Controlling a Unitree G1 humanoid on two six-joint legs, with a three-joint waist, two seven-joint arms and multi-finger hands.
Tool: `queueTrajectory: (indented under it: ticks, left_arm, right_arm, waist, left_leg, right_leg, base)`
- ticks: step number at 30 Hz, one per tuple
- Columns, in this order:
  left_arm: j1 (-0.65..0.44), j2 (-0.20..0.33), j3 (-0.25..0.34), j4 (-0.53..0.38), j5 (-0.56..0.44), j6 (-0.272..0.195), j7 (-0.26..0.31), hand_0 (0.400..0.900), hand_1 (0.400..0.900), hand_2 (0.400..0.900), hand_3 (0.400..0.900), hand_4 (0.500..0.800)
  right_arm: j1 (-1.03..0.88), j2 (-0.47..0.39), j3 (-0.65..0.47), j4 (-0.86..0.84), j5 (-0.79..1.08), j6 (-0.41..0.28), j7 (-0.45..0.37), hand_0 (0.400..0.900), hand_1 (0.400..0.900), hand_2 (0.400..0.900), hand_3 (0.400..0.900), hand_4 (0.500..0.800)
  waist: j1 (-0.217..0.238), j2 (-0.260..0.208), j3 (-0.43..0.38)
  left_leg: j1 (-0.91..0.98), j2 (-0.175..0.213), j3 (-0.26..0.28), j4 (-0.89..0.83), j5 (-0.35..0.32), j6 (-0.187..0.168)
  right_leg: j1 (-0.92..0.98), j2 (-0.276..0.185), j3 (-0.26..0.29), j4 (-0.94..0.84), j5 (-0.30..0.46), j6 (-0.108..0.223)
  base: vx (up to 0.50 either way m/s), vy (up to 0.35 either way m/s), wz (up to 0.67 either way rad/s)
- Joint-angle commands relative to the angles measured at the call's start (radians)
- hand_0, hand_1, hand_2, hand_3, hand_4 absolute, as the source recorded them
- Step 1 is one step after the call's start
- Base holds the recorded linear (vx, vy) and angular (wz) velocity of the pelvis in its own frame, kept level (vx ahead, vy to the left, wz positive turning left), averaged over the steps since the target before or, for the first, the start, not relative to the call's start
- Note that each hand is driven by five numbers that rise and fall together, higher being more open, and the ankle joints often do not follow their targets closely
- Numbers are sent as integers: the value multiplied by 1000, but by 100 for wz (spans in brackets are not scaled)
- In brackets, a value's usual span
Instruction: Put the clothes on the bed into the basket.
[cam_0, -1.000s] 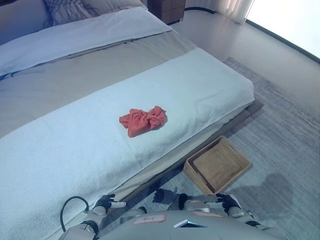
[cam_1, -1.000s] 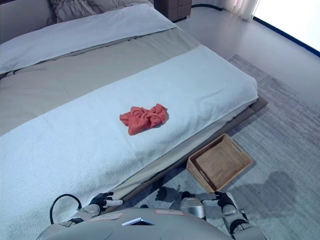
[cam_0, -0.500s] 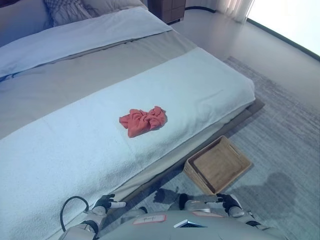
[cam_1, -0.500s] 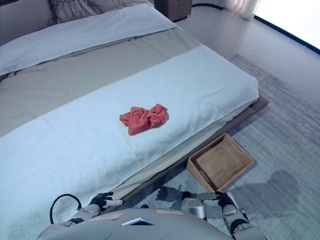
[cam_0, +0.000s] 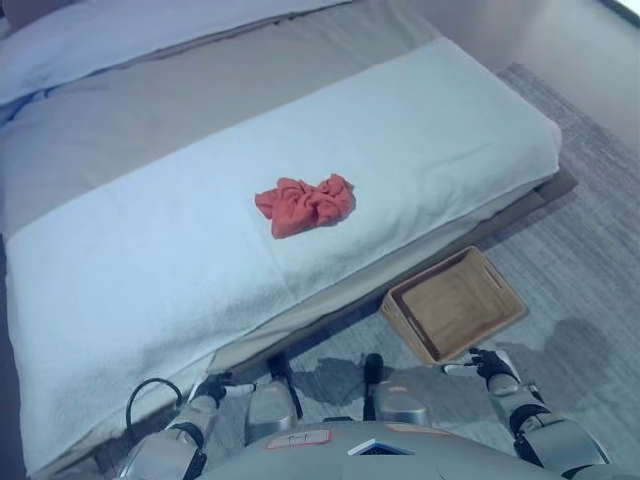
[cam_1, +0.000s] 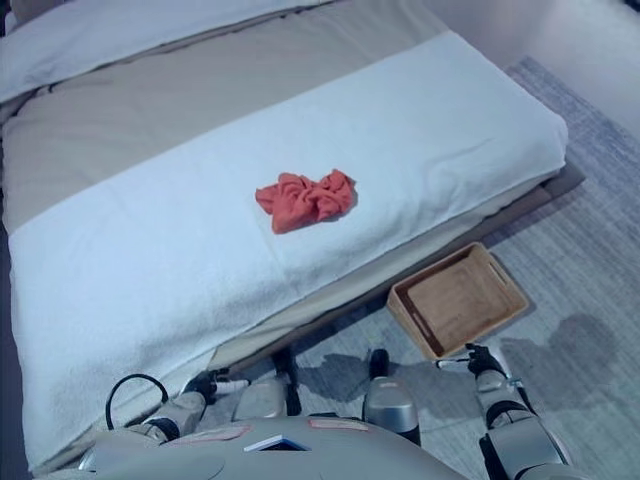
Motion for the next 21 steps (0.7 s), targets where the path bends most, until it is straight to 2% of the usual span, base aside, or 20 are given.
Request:
queueTrajectory:
  ticks: [1,2,3,4,5,7,8,9,10,11,12,13,14,16,17,18,19,20,21]
  left_arm:
    - [-20,71,-6,27,20,-6,28,900,900,900,900,800]
    - [-31,82,-8,16,13,-4,30,900,900,900,900,800]
    - [-45,89,-12,5,10,-4,32,900,900,900,900,800]
    - [-55,92,-17,0,8,-7,38,900,900,900,900,800]
    - [-66,96,-19,-2,8,-8,45,900,900,900,900,800]
    - [-99,102,-32,-21,3,-22,57,900,900,900,900,800]
    - [-180,173,-38,-8,2,-18,51,900,900,900,900,800]
    - [-191,177,-29,-25,0,-31,43,900,900,900,900,800]
    - [-174,162,-35,-60,30,-31,68,900,900,900,900,800]
    - [-175,168,-25,-68,18,-37,67,900,900,900,900,800]
    - [-179,162,-59,-166,58,-50,118,900,900,900,900,800]
    - [-172,166,-45,-158,47,-55,101,900,900,900,900,800]
    - [-172,161,-58,-157,52,-57,98,900,900,900,900,800]
    - [-176,138,-70,-155,55,-55,115,900,900,900,900,800]
    - [-171,106,-78,-148,49,-46,133,900,900,900,900,800]
    - [-145,90,-60,-127,40,-46,136,900,900,900,900,800]
    - [-120,67,-71,-105,60,-37,144,900,900,900,900,800]
    - [-95,50,-88,-137,72,-47,137,900,900,900,900,800]
    - [-75,35,-96,-121,80,-37,150,900,900,900,900,800]
  right_arm:
    - [-13,-10,1,23,-13,-9,-6,900,900,900,900,800]
    - [-23,-15,8,2,-9,-9,-6,900,900,900,900,800]
    - [-42,-19,18,-16,-3,-11,-6,900,900,900,900,800]
    - [-60,-17,28,-23,2,-16,-9,900,900,900,900,800]
    - [-76,-19,43,-34,-6,-18,-14,900,900,900,900,800]
    - [-113,-26,80,-72,-30,-21,-25,900,900,900,900,800]
    - [-140,-38,106,-100,-39,-27,-9,900,900,900,900,800]
    - [-164,-55,129,-152,-53,-29,-18,900,900,900,900,800]
    - [-173,-62,130,-199,-62,-30,-26,900,900,900,900,800]
    - [-213,-88,159,-226,-85,-35,-27,900,900,900,900,800]
    - [-230,-102,173,-290,-114,-39,-51,900,900,900,900,800]
    - [-256,-130,190,-340,-130,-49,-45,900,900,900,900,800]
    - [-264,-150,205,-381,-159,-50,-50,900,900,900,900,800]
    - [-282,-172,240,-450,-210,-55,-50,900,900,900,900,800]
    - [-305,-179,265,-501,-235,-59,-63,900,900,900,900,800]
    - [-324,-191,274,-551,-263,-63,-75,900,900,900,900,800]
    - [-329,-202,280,-598,-288,-66,-80,900,900,900,900,800]
    - [-327,-218,281,-610,-298,-65,-90,900,900,900,900,800]
    - [-343,-224,291,-639,-302,-70,-97,900,900,900,900,800]
  waist:
    - [-14,-11,-20]
    - [-28,-15,3]
    - [-40,-15,29]
    - [-46,-11,48]
    - [-48,-6,57]
    - [-52,6,53]
    - [-66,9,47]
    - [-80,5,43]
    - [-73,-5,44]
    - [-71,-11,46]
    - [-58,-20,52]
    - [-50,-27,47]
    - [-51,-30,47]
    - [-40,-32,43]
    - [-40,-34,46]
    - [-30,-39,43]
    - [-28,-45,36]
    - [-20,-44,32]
    - [-18,-42,32]
  left_leg:
    - [8,-81,-16,31,29,74]
    - [36,-112,-18,26,14,103]
    - [54,-123,-21,29,11,118]
    - [66,-130,-28,29,4,126]
    - [82,-138,-27,23,-6,132]
    - [100,-142,-33,4,-12,120]
    - [114,-142,-31,-4,-16,106]
    - [125,-150,-34,-9,-25,100]
    - [128,-153,-39,-11,-27,96]
    - [136,-155,-46,-19,-33,91]
    - [137,-156,-61,-19,-39,87]
    - [139,-158,-77,-19,-44,80]
    - [141,-161,-99,-17,-54,80]
    - [142,-156,-131,-19,-54,73]
    - [139,-148,-153,-19,-54,69]
    - [134,-136,-165,-19,-50,59]
    - [124,-130,-175,-19,-47,55]
    - [117,-123,-191,-19,-45,51]
    - [109,-114,-198,-19,-40,46]
  right_leg:
    - [15,-60,31,441,-63,76]
    - [-41,-76,67,573,19,67]
    - [-105,-65,99,690,46,56]
    - [-155,-41,128,753,39,51]
    - [-192,-42,132,765,23,48]
    - [-202,-36,107,598,-30,48]
    - [-193,-23,112,466,-31,60]
    - [-191,5,157,288,-12,77]
    - [-179,9,168,214,9,93]
    - [-183,17,198,114,49,107]
    - [-190,18,192,62,80,113]
    - [-170,20,188,40,81,113]
    - [-167,29,222,49,78,109]
    - [-165,30,205,80,79,98]
    - [-167,39,196,94,72,89]
    - [-161,36,169,83,68,83]
    - [-156,38,156,70,67,79]
    - [-144,40,137,55,64,75]
    - [-136,43,119,45,61,73]
  base:
    - [335,505,11]
    - [125,349,12]
    - [98,305,9]
    - [105,237,2]
    - [176,190,7]
    - [271,100,29]
    - [321,9,61]
    - [278,-32,55]
    - [236,-67,74]
    - [185,-104,72]
    - [209,-133,100]
    - [217,-150,111]
    - [226,-136,107]
    - [197,-158,96]
    - [178,-225,103]
    - [164,-248,105]
    - [177,-223,91]
    - [161,-198,72]
    - [162,-177,60]
